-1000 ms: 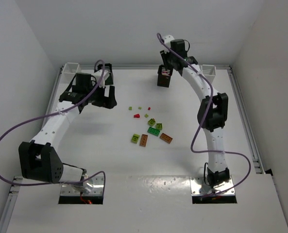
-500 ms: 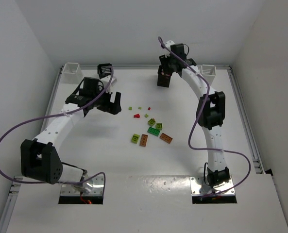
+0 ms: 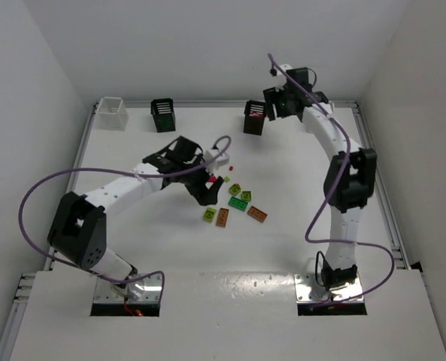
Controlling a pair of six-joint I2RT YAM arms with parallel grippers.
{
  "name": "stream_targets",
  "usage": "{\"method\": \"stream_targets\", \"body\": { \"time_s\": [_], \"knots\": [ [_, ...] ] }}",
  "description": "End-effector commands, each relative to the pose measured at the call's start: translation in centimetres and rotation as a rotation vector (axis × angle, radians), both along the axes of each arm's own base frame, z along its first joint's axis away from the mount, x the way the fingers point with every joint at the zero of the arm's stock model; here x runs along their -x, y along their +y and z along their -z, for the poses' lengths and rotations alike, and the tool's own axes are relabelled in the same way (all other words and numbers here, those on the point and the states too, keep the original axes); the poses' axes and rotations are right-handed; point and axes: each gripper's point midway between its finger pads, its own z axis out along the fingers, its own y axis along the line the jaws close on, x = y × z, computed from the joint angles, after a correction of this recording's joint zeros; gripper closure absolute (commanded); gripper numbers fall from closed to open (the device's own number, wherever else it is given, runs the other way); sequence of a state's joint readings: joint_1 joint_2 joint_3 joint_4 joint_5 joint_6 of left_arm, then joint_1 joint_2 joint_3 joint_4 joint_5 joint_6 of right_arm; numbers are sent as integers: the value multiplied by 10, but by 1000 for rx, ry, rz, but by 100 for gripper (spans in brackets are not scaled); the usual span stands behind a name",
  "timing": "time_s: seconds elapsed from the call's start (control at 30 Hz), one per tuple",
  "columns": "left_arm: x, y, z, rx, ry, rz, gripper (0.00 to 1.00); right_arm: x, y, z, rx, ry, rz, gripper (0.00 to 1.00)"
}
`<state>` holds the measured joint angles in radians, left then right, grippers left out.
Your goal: Sort the legos into containers by color
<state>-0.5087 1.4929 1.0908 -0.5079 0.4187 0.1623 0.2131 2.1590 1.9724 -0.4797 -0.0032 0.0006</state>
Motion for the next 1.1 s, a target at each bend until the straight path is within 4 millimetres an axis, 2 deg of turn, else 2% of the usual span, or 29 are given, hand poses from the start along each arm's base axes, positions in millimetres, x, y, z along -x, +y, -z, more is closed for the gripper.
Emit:
{"method": "stream_targets", "body": {
  "time_s": [0.0, 0.03, 0.07, 0.1, 0.13, 0.17, 0.23, 0.27, 0.33, 0.4, 0.47, 0.5, 0.53, 0.87, 1.07],
  "knots": [
    [20, -31, 12, -15, -3, 208, 13, 39, -39, -38, -39, -1, 52, 32],
    [28, -40, 17, -26, 15, 240, 13, 59, -44, -34, -49, 28, 46, 32],
    [27, -49, 16, -20, 8, 268, 14, 70, -48, -32, -54, 39, 47, 32],
    [27, -54, 28, -38, 28, 289, 14, 78, -54, -32, -67, 41, 49, 32],
    [30, -60, 32, -45, 38, 308, 14, 94, -53, -19, -78, 83, 52, 32],
    [26, -68, 31, -42, 33, 317, 14, 99, -59, -35, -84, 42, 61, 32],
    [23, -73, 51, -80, 68, 329, 14, 107, -63, -39, -100, 40, 73, 32],
    [18, -77, 50, -77, 63, 329, 15, 111, -67, -37, -99, 50, 82, 32],
    [15, -80, 60, -99, 69, 316, 15, 115, -71, -44, -107, 42, 85, 32],
    [3, -89, 65, -117, 49, 292, 15, 112, -76, -51, -108, 31, 95, 32],
    [-3, -94, 74, -137, 56, 284, 15, 114, -80, -50, -113, 40, 100, 32],
    [-1, -95, 80, -152, 65, 279, 15, 112, -82, -55, -120, 28, 102, 32],
    [-4, -98, 80, -150, 61, 279, 15, 112, -82, -49, -126, 50, 110, 32],
    [-5, -106, 111, -264, 36, 276, 14, 112, -89, -50, -155, 53, 122, 32],
    [-14, -111, 120, -308, -21, 297, 12, 112, -91, -50, -167, 55, 117, 32]
  ]
}}
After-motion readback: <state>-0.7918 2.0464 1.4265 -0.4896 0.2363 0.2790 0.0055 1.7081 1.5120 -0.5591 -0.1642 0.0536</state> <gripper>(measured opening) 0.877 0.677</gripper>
